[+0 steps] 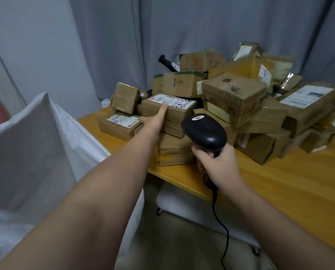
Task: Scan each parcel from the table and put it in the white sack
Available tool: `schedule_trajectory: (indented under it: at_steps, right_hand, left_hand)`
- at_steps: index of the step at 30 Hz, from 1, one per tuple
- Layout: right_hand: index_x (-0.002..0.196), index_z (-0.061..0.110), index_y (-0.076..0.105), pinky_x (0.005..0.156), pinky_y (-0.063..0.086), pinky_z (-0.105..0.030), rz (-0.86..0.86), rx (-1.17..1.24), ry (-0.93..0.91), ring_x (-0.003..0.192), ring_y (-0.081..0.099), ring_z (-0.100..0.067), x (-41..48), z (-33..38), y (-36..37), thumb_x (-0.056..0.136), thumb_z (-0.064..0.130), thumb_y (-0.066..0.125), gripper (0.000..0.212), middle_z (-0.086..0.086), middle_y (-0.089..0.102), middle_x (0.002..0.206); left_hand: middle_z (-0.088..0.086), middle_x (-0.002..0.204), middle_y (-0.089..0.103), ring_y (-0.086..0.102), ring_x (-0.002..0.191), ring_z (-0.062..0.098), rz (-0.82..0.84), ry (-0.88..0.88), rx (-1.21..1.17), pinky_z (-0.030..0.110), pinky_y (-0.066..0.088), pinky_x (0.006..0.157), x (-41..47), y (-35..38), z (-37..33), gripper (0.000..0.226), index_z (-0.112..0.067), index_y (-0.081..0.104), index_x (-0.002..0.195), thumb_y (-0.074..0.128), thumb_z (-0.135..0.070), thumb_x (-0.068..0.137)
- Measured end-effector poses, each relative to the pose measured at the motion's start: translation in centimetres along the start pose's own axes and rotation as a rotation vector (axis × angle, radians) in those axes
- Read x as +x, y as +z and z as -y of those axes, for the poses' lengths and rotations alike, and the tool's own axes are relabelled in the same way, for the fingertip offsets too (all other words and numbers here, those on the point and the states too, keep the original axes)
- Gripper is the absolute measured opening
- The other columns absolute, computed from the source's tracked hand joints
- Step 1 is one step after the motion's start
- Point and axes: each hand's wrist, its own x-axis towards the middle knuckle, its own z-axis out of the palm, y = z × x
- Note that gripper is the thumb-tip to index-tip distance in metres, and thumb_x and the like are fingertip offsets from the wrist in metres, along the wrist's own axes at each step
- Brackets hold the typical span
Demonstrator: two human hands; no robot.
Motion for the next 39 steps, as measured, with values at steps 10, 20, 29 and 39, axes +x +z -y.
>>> schedule_trajectory:
  at_steps: [10,20,29,39]
  right_hand:
    - [0.082,0.013,0.065,0.065,0.051,-0.040,-0.025,0.026,0.044,0.062,0.059,-0.019,1.5,-1.0,-0.5,0.070,0.040,0.069,0.030,0.000,0.059,0.059]
    - [0.098,0.032,0.059,0.075,0.044,-0.003,-0.009,0.232,-0.070,0.088,0.060,0.016,-2.0,0.4,-0.3,0.080,0.004,0.073,0.036,0.019,0.065,0.095]
    - [0.101,0.030,0.064,0.074,0.046,-0.006,0.090,0.254,0.056,0.089,0.063,0.012,-4.7,-0.9,3.3,0.085,0.008,0.070,0.029,0.017,0.068,0.096]
    - [0.069,0.014,0.064,0.048,0.044,-0.020,0.105,-0.050,-0.007,0.043,0.055,-0.004,-7.2,1.1,4.4,0.081,0.026,0.075,0.020,0.006,0.057,0.045]
  left_hand:
    - [0.007,0.129,0.050,0.053,0.113,0.025,-0.013,0.061,-0.368,0.044,0.049,0.096,-1.1,0.6,-0.4,0.116,-0.023,0.014,0.149,0.078,-0.056,0.057]
    - [0.002,0.108,0.069,0.067,0.102,0.013,0.152,0.491,-0.237,0.032,0.050,0.091,-7.8,-8.5,5.5,0.078,-0.026,0.023,0.145,0.070,-0.018,0.083]
    - [0.005,0.109,0.069,0.069,0.097,0.016,0.292,0.323,-0.136,0.036,0.056,0.081,-10.0,-10.2,9.7,0.081,-0.035,0.018,0.144,0.070,-0.021,0.083]
    - [0.000,0.128,0.052,0.064,0.109,0.019,0.237,0.453,-0.037,0.032,0.055,0.087,-9.0,-13.5,11.1,0.099,-0.035,0.012,0.148,0.077,-0.010,0.078]
